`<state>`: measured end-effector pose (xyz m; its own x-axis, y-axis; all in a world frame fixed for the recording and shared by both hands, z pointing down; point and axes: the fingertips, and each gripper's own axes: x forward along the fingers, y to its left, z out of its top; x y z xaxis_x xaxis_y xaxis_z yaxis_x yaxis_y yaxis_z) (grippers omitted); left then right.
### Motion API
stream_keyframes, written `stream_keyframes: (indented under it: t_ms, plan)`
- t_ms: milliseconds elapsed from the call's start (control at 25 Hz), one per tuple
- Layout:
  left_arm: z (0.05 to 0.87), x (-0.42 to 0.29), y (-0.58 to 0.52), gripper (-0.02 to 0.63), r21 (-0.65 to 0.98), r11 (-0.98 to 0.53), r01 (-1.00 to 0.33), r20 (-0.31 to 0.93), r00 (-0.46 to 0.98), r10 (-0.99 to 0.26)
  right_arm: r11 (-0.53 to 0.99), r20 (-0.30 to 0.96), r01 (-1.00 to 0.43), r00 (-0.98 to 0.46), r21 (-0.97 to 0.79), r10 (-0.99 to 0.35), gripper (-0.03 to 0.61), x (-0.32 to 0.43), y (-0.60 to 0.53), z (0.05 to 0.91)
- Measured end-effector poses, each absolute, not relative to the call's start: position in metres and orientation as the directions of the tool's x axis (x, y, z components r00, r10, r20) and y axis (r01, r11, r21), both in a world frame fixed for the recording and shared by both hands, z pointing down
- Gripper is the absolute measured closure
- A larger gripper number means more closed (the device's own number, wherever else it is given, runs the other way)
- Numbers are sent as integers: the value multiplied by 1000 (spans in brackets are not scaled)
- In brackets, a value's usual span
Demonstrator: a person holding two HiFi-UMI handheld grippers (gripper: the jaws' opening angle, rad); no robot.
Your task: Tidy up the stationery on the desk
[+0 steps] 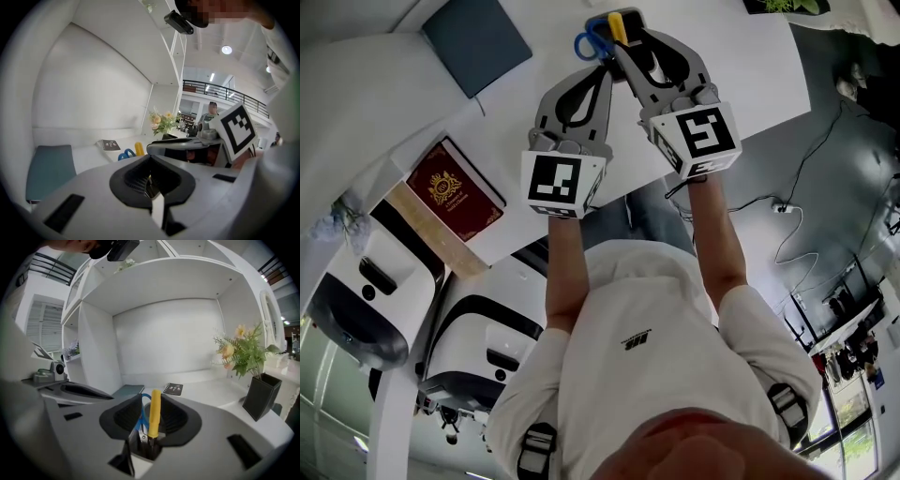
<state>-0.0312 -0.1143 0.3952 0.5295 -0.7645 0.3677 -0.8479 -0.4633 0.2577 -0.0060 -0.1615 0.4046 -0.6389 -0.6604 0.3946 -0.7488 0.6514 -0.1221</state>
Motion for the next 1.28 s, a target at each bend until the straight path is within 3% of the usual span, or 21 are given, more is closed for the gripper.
stream_keyframes:
  t_ms: [640,1280]
  plan:
    - [404,12,-113,614,263,-545,-796,381,605,-699,547,498,-833,-507,-75,-704,492,67,-149,432]
    - [432,43,-124,614,265,-514,-816,440,576,-689,593,670,-795,-513,-133,-537,500,76,-158,506]
